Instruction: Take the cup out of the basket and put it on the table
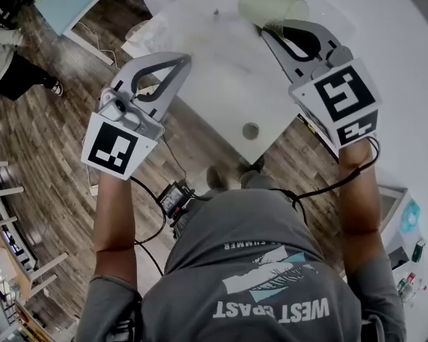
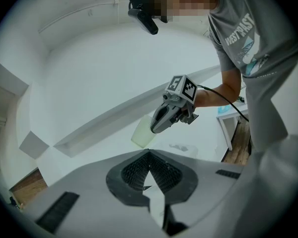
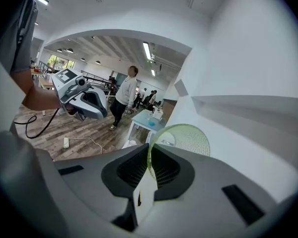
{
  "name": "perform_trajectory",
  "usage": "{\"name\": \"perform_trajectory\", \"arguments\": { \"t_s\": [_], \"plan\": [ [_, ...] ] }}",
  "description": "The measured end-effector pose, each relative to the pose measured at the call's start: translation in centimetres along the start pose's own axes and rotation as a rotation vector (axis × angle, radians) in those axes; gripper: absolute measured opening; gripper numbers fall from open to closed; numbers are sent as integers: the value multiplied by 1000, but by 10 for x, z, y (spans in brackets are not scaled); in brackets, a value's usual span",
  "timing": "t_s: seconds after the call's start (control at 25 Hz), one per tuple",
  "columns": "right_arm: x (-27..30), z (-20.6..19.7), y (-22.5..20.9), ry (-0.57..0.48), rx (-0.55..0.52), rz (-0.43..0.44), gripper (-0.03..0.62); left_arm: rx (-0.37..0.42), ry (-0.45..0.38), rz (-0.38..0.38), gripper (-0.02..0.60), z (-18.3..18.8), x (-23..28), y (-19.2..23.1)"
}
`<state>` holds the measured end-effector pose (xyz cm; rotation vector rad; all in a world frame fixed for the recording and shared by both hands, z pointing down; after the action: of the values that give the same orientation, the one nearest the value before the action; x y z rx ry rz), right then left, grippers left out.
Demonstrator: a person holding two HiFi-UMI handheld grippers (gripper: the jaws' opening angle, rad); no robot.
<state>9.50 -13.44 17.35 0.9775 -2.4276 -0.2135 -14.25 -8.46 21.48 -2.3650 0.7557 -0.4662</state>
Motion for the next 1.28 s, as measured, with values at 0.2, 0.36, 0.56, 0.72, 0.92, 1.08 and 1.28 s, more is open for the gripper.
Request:
{"name": "perform_trajectory", "arguments": {
  "t_s": [0.2, 0.36, 0.56, 0.72, 0.92, 1.08, 1.28],
  "plan": [
    [7, -6, 16, 15, 6, 14, 28, -17, -15, 2, 9, -8, -5, -4],
    [20, -5, 39, 32, 10, 30, 28, -31, -13, 3, 9, -19, -23, -5],
    [36, -7, 59, 58, 13, 58, 28, -50, -10, 13, 9, -28, -39, -3],
    [46, -14, 67, 73, 21, 80, 28, -64, -7, 23, 9, -34, -45, -3],
    [60, -22, 78, 90, 24, 118, 28, -79, 2, 30, 9, -43, -51, -6],
    [69, -27, 84, 104, 25, 141, 28, -93, 13, 37, 9, -49, -56, -8],
    [80, -34, 92, 123, 27, 169, 28, -107, 20, 45, 9, -54, -61, -12]
  ]
}}
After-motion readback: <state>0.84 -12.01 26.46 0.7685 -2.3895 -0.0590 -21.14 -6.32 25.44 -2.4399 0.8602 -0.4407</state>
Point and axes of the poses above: the fingertips, and each gripper's own axes: x forward along the fingers, y to its left, z out of its top, the point moved 10 cm from there along -x, backward along the fingers, and after that the axes turned 7 degrees about x, right-handed, at the moved point
